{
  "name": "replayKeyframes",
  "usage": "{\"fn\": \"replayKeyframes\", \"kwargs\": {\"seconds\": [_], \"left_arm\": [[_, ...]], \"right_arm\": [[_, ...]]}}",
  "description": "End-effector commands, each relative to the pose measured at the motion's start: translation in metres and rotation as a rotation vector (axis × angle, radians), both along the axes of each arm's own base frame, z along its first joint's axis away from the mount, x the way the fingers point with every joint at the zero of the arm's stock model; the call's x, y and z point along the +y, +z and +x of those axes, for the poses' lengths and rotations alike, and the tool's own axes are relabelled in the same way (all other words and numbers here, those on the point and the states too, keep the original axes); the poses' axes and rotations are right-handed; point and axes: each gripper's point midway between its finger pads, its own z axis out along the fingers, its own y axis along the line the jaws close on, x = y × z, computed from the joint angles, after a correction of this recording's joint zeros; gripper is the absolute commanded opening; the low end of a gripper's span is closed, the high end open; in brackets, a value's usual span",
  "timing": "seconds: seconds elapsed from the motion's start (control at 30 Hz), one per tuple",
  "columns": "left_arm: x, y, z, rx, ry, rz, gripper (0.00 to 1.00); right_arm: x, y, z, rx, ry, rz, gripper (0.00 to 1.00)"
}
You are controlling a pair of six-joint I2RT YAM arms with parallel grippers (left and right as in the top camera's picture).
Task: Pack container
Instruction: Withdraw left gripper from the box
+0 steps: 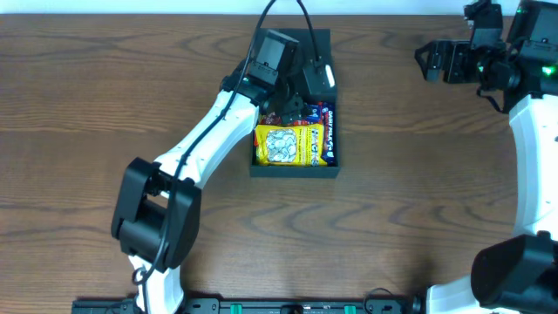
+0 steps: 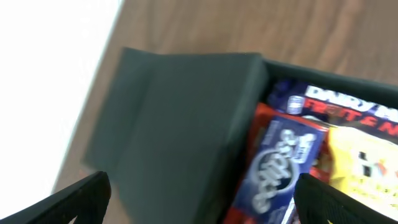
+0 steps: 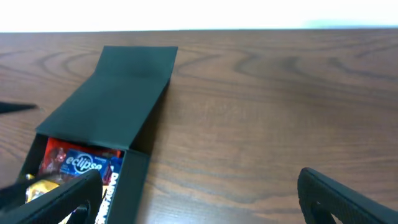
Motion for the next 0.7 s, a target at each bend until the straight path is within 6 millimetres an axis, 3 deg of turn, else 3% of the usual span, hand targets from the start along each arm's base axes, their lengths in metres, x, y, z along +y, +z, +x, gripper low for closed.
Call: {"fn": "replayKeyframes", "kwargs": {"seconds": [0.0, 0.07, 0.17, 0.3, 0.33, 0.47, 0.5, 0.67], "left_arm": [[0.028, 0.060, 0.013, -0.126, 0.127, -0.018, 0.95], [0.046, 0.072, 0.019, -0.158, 0.175, -0.009, 1.00], [0.078, 0.081, 0.030, -0.170, 0.263, -0.009, 0.84], [0.122, 0.080, 0.045, -0.119, 0.446, -0.097, 0.35], [0.138, 0.080, 0.050, -0.093, 0.528, -0.149, 0.24], [0.185, 0.078, 0.058, -0.025, 0.757, -0.285, 0.15], [0.197, 0.076, 0.059, -0.004, 0.799, -0.308, 0.09], [0.215, 0.064, 0.049, 0.118, 0.793, -0.372, 0.06]], "right_arm": [[0.005, 0.010, -0.003, -0.012, 0.010, 0.023, 0.99], [0.012, 0.008, -0.004, -0.009, 0.030, 0.032, 0.99], [0.030, 0.004, -0.003, -0.004, 0.069, 0.035, 0.99], [0.056, -0.004, -0.001, 0.009, 0.127, 0.036, 0.99], [0.067, -0.008, 0.000, 0.017, 0.152, 0.036, 0.94], [0.094, -0.027, 0.007, 0.042, 0.210, 0.038, 0.68], [0.100, -0.034, 0.009, 0.053, 0.222, 0.039, 0.57], [0.121, -0.083, 0.017, 0.167, 0.236, 0.067, 0.07]]}}
